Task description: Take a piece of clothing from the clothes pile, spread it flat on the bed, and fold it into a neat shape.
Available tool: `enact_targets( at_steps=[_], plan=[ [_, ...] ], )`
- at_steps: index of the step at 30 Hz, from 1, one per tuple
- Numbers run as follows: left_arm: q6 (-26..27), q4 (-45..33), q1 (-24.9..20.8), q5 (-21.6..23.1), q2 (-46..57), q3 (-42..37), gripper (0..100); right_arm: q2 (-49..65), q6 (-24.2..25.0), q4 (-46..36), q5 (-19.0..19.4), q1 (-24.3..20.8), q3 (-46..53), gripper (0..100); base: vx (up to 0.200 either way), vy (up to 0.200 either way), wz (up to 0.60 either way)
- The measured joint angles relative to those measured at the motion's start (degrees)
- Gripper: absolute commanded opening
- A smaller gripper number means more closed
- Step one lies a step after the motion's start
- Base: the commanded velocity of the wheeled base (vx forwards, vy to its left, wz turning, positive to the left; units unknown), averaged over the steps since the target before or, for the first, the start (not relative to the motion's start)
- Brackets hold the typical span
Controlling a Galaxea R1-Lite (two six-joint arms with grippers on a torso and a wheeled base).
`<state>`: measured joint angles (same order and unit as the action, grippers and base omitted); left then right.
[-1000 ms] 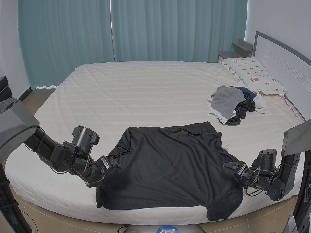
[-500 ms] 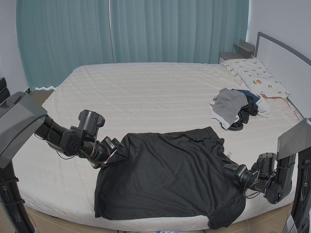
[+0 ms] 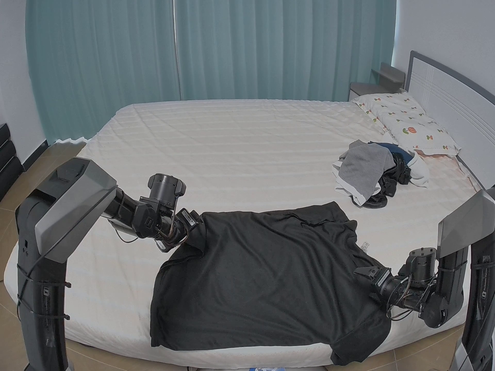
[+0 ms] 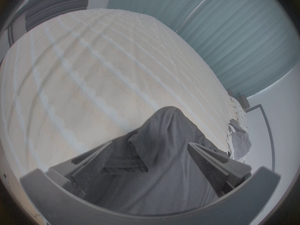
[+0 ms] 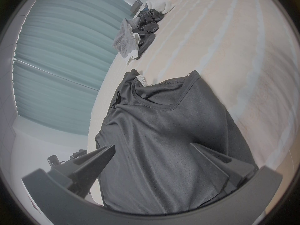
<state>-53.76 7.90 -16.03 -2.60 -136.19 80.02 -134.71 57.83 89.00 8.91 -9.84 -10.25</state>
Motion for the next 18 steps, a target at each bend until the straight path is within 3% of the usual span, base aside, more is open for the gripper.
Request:
enact_targets(
  at_steps=[18],
  plan=[
    [0.8,0.0,-0.1,-1.3,-8.8,9.7,100,-0.9,-0.3,0.0,-0.5,-1.0,0.2,100,0.0,0.0,0.0]
  ],
)
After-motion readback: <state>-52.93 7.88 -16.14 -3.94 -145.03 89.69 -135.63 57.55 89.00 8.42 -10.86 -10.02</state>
